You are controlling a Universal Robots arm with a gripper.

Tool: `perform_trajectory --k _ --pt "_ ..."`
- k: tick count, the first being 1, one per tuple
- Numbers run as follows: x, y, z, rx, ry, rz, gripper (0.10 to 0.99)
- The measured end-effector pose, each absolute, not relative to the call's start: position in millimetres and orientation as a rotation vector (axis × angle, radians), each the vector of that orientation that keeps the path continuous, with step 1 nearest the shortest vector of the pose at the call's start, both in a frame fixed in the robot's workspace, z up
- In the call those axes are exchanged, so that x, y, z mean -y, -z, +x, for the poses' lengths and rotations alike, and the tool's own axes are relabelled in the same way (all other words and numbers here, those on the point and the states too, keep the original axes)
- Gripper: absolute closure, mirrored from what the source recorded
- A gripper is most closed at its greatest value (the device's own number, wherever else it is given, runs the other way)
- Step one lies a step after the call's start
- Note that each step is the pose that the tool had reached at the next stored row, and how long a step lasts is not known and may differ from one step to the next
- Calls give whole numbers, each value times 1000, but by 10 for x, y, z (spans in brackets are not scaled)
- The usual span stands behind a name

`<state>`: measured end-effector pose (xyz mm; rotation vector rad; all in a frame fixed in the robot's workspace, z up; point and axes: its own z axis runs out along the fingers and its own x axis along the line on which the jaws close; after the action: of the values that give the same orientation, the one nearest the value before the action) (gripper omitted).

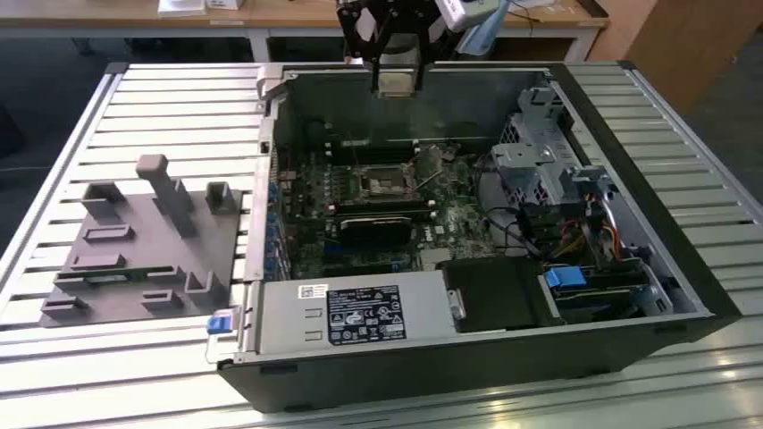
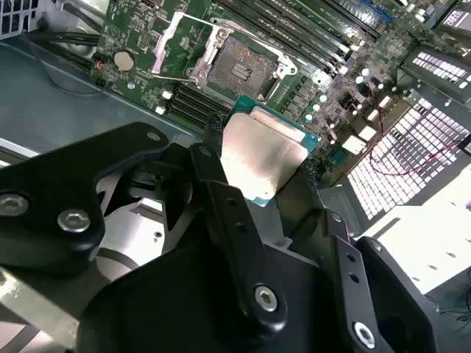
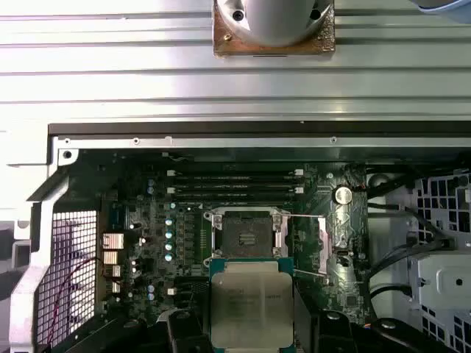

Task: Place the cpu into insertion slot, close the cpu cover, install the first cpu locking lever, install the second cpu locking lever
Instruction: 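Place the cpu into insertion slot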

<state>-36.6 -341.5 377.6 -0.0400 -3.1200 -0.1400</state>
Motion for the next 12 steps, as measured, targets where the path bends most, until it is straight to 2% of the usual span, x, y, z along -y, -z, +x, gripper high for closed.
perform_trajectory --k 12 --pt "3415 -3776 -366 3120 140 -52 545"
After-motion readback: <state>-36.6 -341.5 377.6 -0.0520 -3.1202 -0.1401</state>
